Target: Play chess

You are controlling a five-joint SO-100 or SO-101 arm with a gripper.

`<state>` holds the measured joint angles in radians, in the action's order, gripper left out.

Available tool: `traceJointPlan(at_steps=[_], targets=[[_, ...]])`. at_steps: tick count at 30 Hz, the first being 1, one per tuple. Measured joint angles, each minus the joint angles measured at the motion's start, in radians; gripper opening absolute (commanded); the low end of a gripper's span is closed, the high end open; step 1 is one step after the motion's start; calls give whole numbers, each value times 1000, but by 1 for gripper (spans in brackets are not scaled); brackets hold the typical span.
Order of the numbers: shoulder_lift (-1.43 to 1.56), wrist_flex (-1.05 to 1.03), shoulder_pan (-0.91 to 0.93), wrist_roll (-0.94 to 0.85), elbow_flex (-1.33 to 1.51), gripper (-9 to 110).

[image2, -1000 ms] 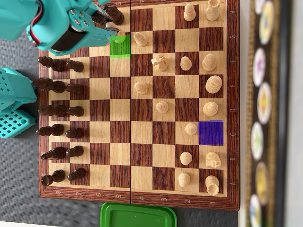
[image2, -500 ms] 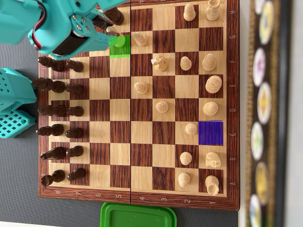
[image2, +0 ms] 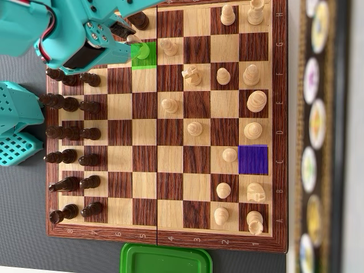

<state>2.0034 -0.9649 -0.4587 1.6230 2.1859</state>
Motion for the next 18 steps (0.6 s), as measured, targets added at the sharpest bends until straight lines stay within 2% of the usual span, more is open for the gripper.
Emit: traceJointPlan(at_steps=[6,18], targets=[[0,0,0,0,0,12],[-2,0,-2,0,3,13]])
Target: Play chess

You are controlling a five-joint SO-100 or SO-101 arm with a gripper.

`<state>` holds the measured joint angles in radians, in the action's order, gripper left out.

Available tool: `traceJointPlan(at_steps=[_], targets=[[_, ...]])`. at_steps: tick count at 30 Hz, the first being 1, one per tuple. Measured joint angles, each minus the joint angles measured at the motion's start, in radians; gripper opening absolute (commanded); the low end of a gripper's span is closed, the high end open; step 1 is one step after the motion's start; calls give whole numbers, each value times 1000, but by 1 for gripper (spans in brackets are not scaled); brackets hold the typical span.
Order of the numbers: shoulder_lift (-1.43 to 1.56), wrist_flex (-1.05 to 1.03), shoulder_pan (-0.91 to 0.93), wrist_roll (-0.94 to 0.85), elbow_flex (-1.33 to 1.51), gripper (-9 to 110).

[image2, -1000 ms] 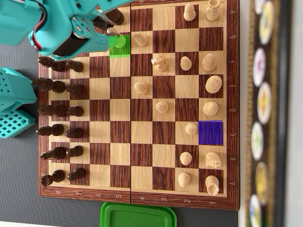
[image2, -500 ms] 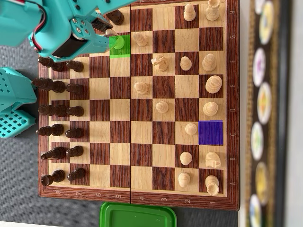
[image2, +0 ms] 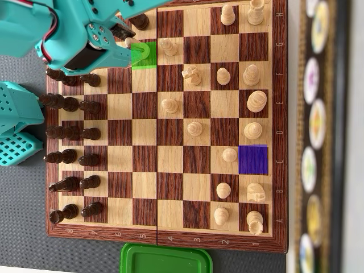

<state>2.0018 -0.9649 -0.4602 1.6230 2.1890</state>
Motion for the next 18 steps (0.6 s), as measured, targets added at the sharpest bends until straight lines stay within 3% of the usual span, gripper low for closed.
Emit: traceJointPlan(at_steps=[18], targets=[[67,0,-14,0,0,13]])
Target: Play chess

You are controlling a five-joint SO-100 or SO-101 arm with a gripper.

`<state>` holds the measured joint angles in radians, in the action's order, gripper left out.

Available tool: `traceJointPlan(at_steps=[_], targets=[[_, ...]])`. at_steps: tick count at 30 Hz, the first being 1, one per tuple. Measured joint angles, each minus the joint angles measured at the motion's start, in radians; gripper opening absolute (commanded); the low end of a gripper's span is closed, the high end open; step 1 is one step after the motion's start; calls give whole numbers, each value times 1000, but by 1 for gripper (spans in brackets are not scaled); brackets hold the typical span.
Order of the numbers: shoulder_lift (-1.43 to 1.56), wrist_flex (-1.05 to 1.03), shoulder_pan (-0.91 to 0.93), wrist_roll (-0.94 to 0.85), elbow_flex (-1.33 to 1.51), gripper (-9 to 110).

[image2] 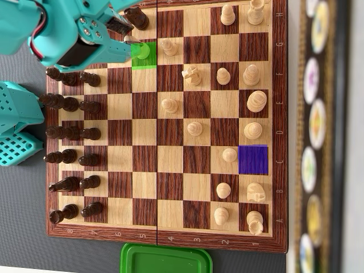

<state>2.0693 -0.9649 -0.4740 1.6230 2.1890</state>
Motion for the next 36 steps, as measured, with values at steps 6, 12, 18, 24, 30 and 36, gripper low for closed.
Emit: traceJointPlan(at_steps=[6,12,18,24,30,36], targets=[[0,0,0,0,-15,13],[14,0,9,0,-64,13],[156,0,84,0,-61,12],[275,-2,213,0,-28,12],[380,-2,350,0,-25,13],[469,-2,430,0,-23,13]])
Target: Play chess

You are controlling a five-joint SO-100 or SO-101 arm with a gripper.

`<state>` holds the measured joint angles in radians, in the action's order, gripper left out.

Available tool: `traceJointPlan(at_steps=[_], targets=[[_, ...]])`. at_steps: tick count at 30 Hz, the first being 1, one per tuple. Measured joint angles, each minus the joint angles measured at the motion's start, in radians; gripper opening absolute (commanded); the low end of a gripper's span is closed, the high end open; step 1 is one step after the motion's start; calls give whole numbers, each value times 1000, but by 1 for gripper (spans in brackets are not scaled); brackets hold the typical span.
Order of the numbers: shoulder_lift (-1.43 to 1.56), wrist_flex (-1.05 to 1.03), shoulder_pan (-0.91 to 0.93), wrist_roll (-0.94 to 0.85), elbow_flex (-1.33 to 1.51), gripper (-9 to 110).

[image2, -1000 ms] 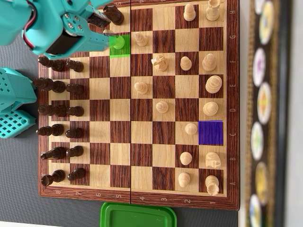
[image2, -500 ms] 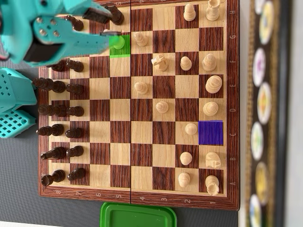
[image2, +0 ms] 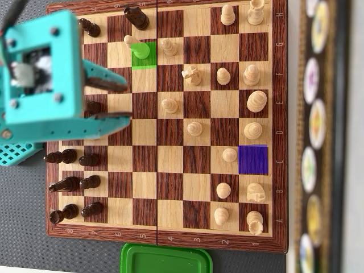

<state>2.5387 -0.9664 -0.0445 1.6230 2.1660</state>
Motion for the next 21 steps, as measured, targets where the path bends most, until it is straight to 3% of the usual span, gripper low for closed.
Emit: traceJointPlan(at_steps=[6,21], targets=[[130,126,23,0,87,13],[462,838,23,0,549,13]])
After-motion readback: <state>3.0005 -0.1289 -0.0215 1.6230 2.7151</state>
